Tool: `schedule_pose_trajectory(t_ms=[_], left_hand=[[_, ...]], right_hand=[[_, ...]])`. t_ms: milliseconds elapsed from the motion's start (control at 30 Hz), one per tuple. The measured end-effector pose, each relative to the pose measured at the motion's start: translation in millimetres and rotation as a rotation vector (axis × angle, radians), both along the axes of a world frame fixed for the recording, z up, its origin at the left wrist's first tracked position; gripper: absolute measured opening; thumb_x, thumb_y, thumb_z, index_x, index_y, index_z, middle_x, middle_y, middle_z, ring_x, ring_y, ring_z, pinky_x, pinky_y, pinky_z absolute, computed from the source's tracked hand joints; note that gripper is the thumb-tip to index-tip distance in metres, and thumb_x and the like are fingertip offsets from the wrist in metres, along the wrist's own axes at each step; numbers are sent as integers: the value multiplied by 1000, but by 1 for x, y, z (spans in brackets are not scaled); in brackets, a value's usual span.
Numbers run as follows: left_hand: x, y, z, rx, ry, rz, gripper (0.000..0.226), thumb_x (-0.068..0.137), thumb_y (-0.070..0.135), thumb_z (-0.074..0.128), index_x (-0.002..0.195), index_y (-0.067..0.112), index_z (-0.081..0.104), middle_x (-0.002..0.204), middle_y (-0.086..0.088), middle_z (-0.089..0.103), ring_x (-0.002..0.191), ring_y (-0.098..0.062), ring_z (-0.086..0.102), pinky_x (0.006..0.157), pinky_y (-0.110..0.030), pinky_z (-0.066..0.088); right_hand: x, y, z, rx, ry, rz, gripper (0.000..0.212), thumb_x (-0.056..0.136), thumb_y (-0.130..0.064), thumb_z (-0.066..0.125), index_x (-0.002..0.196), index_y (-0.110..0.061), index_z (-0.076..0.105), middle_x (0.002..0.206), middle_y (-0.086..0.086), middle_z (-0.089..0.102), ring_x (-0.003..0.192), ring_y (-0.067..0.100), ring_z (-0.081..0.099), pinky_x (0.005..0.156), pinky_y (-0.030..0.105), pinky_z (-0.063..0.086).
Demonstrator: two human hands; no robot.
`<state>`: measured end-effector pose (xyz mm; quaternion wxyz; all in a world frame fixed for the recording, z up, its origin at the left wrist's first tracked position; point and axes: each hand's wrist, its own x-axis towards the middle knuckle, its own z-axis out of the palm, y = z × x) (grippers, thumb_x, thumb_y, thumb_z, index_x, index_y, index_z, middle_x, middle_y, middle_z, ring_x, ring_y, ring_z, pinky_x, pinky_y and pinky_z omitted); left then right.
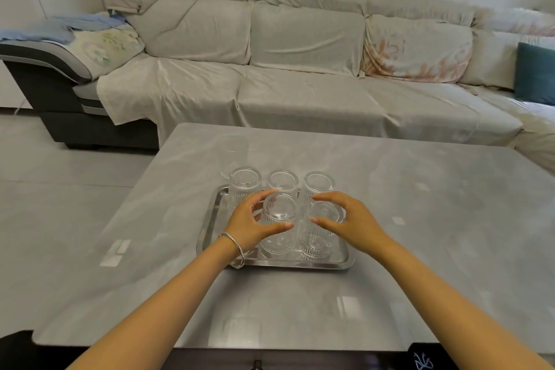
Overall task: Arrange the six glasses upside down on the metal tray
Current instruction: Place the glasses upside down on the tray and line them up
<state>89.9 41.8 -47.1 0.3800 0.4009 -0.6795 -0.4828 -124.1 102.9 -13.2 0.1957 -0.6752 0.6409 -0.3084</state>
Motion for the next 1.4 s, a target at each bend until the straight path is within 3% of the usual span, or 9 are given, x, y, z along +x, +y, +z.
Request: schedule_pose_trajectory(t_ms=[167, 367, 800, 933, 1167, 1267, 1400], left_hand=[[-5, 0, -10, 18, 10, 36, 67, 54, 30, 87, 112, 34, 54, 113, 22, 55, 104, 6, 52, 87, -15, 46], [-6, -1, -12, 19, 3, 35, 70, 55, 30, 86, 116, 30, 52, 110, 24, 54, 101, 10, 51, 77, -5, 44], [-7, -3, -17, 25, 18, 24, 71, 57, 26, 86, 117, 23, 47, 113, 19, 52, 106, 5, 51, 83, -7, 43], [-5, -6, -11, -6, -31, -10, 71, 57, 29, 85, 116, 25, 47, 114, 17, 52, 106, 4, 50, 83, -7, 40], [13, -23, 20, -63, 9, 33, 55, 62, 33, 82, 110, 27, 56, 110, 11, 60, 104, -4, 56, 83, -19, 49], [25, -38, 36, -91, 24, 69, 44, 66, 30, 79, 105, 28, 58, 109, 7, 62, 101, -7, 59, 81, -22, 53], [43, -65, 46, -124, 19, 157, 38, 73, 26, 75, 107, 20, 60, 108, 1, 64, 99, -13, 61, 74, -15, 53]], right_hand=[[-1, -2, -3, -9, 3, -6, 44, 76, -36, 74, 117, -29, 62, 114, -22, 54, 104, -5, 49, 80, -5, 30], [-1, -4, -5, -18, -4, -10, 43, 75, -37, 74, 116, -32, 62, 114, -22, 53, 105, -4, 48, 82, -2, 28], [-1, -4, -4, -10, -20, -3, 41, 75, -37, 75, 114, -32, 62, 115, -20, 56, 106, -2, 48, 84, 2, 28], [-3, -4, -3, 15, -26, -1, 41, 73, -39, 75, 112, -36, 61, 113, -24, 53, 103, -7, 47, 82, 0, 28], [-5, -11, 6, 41, -43, 37, 38, 74, -37, 75, 110, -37, 62, 111, -32, 53, 99, -31, 41, 81, -8, 28], [0, -21, 18, 28, -64, 59, 36, 75, -37, 74, 108, -42, 59, 113, -30, 54, 104, -18, 48, 88, 1, 30], [15, -47, 32, 7, -82, 101, 32, 81, -36, 69, 112, -33, 61, 120, -15, 58, 112, 2, 52, 98, 21, 38]])
